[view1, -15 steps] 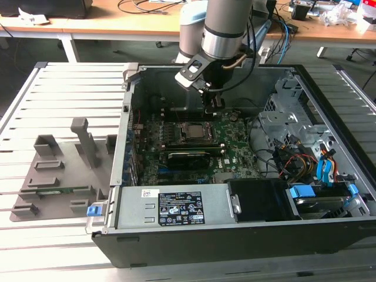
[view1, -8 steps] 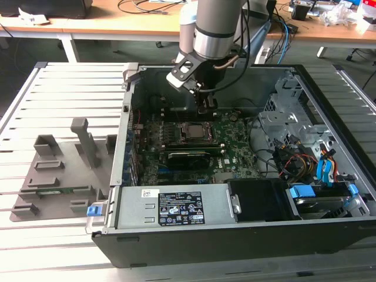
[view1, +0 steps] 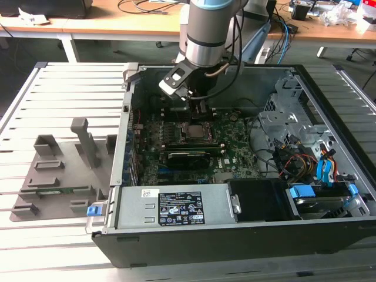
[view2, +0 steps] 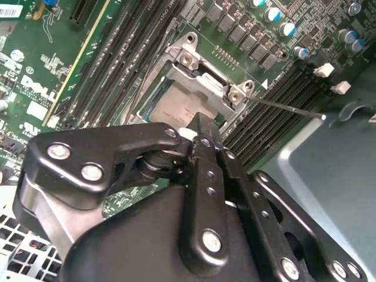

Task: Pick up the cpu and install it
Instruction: 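Close the cpu cover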

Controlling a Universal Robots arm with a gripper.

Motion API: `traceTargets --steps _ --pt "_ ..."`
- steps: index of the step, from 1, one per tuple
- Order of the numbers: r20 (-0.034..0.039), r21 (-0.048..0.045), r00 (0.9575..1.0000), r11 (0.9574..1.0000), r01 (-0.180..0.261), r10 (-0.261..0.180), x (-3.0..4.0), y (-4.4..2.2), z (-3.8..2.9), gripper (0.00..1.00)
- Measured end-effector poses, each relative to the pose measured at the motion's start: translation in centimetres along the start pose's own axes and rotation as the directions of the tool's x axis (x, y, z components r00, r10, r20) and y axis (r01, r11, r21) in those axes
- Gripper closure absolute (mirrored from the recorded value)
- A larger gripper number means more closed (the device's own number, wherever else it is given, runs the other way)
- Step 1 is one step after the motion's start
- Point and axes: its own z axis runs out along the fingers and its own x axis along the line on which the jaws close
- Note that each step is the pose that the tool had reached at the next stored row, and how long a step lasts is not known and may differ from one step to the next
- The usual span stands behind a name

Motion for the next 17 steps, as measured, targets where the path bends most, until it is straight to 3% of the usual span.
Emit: traceTargets --steps 10,14,17 --pt "-0.0001 -0.0001 1.0000 1.0000 0.000 0.000 0.09 -0.57 1.39 0.89" --pt "0.0000 0.0000 1.0000 1.0000 0.000 0.000 0.13 -0.87 2.41 0.89" --pt "0.0000 0.0000 1.0000 1.0000 0.000 0.000 0.13 -0.87 2.63 0.89"
